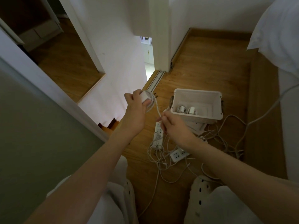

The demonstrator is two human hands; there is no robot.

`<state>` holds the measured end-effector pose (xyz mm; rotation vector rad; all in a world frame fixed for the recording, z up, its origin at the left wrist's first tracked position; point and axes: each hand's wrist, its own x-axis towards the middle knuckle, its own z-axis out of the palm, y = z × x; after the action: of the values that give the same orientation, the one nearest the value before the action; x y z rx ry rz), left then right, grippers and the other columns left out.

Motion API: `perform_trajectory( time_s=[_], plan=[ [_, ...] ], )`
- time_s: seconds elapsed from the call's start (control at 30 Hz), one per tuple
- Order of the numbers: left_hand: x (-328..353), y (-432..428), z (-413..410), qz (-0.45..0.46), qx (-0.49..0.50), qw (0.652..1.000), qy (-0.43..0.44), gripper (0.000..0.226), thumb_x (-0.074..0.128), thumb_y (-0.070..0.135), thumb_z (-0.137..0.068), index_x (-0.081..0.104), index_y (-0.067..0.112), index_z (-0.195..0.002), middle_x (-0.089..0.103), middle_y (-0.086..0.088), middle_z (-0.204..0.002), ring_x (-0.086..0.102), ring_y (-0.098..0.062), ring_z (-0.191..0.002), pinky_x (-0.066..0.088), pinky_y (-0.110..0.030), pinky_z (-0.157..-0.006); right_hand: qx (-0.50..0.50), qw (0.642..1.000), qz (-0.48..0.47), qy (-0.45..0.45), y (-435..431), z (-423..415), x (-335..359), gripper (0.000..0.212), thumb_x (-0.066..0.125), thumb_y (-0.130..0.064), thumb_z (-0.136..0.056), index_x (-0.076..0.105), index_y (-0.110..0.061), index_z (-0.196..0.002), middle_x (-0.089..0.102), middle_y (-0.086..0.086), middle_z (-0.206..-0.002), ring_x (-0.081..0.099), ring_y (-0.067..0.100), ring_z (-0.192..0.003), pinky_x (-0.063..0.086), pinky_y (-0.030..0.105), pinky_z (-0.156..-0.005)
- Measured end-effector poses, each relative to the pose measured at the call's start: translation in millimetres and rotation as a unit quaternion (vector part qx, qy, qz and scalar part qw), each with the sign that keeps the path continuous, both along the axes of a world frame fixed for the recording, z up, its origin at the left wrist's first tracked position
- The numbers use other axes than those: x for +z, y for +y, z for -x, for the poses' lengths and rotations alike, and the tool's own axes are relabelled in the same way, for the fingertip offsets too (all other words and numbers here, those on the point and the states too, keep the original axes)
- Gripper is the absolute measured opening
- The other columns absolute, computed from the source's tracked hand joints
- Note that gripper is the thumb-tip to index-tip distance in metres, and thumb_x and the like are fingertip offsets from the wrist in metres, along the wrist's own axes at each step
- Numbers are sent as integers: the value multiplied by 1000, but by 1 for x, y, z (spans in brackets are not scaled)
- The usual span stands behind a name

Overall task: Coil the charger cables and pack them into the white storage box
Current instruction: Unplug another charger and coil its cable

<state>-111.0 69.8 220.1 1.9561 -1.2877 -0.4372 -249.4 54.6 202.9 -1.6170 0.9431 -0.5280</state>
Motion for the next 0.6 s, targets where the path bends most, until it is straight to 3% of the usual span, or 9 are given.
perform_trajectory(
  time_s=[0.1, 0.17, 0.2, 0.27, 0.33, 0.37, 0.4, 0.47, 0.6],
  plan=[
    [2, -4, 6, -8, 30, 986, 163, 34, 30, 35, -101, 33, 16, -129, 40, -9, -119, 54, -14, -89, 51, -22, -68, 62, 996, 60, 7, 13, -9, -3, 23, 31, -19, -101, 51, -20, -91, 47, -5, -61, 45, 8, -55, 39, 21, -58],
    [5, -3, 11, -28, 36, 953, 298, 37, 23, 41, -101, 39, 18, -125, 54, -9, -105, 59, -13, -75, 50, -18, -52, 88, 992, 92, 14, 16, -11, -8, 23, 32, -19, -101, 52, -20, -89, 48, -7, -59, 44, 2, -52, 37, 15, -56],
    [7, -2, 13, -33, 32, 922, 385, 39, 21, 42, -101, 44, 17, -122, 56, -9, -96, 58, -12, -70, 49, -19, -50, 98, 990, 100, 19, 15, -11, -10, 24, 32, -20, -101, 53, -21, -89, 48, -7, -59, 45, 1, -51, 36, 14, -55],
    [13, 0, 15, -8, 4, 825, 565, 41, 23, 41, -101, 53, 15, -111, 54, -8, -86, 54, -14, -68, 51, -23, -54, 128, 984, 111, 50, 12, -6, -13, 25, 33, -22, -101, 54, -22, -87, 48, -8, -59, 46, 0, -51, 36, 13, -54],
    [17, 2, 14, 22, -24, 742, 669, 38, 27, 38, -101, 56, 14, -106, 53, -9, -85, 51, -16, -69, 54, -26, -57, 165, 973, 125, 100, 9, -1, -16, 26, 34, -24, -101, 55, -23, -86, 49, -7, -62, 47, 3, -55, 38, 19, -57],
    [17, 3, 11, 24, -36, 725, 687, 37, 29, 37, -101, 56, 13, -106, 54, -10, -86, 51, -17, -70, 54, -27, -58, 181, 966, 137, 127, 7, 2, -18, 27, 34, -26, -101, 56, -24, -85, 51, -6, -64, 49, 6, -57, 39, 22, -58],
    [17, 3, 8, 16, -53, 727, 684, 37, 31, 36, -100, 56, 10, -107, 54, -10, -85, 51, -17, -69, 53, -28, -58, 194, 957, 151, 156, 4, 5, -20, 27, 34, -27, -101, 56, -25, -84, 52, -6, -66, 50, 9, -59, 39, 24, -58],
    [18, 4, 0, -16, -105, 765, 635, 37, 38, 37, -95, 55, 7, -109, 53, -10, -84, 50, -17, -63, 45, -25, -51, 202, 942, 165, 210, -5, 13, -22, 30, 34, -31, -100, 59, -23, -85, 58, -4, -73, 53, 10, -63, 40, 25, -60],
    [24, 8, -13, -118, -159, 876, 439, 57, 46, 53, -77, 59, 10, -113, 58, -12, -95, 59, -16, -71, 43, -26, -63, 172, 937, 176, 248, -26, 29, -15, 34, 37, -35, -99, 63, -18, -87, 56, -9, -70, 49, 2, -57, 34, 15, -53]
  ],
)
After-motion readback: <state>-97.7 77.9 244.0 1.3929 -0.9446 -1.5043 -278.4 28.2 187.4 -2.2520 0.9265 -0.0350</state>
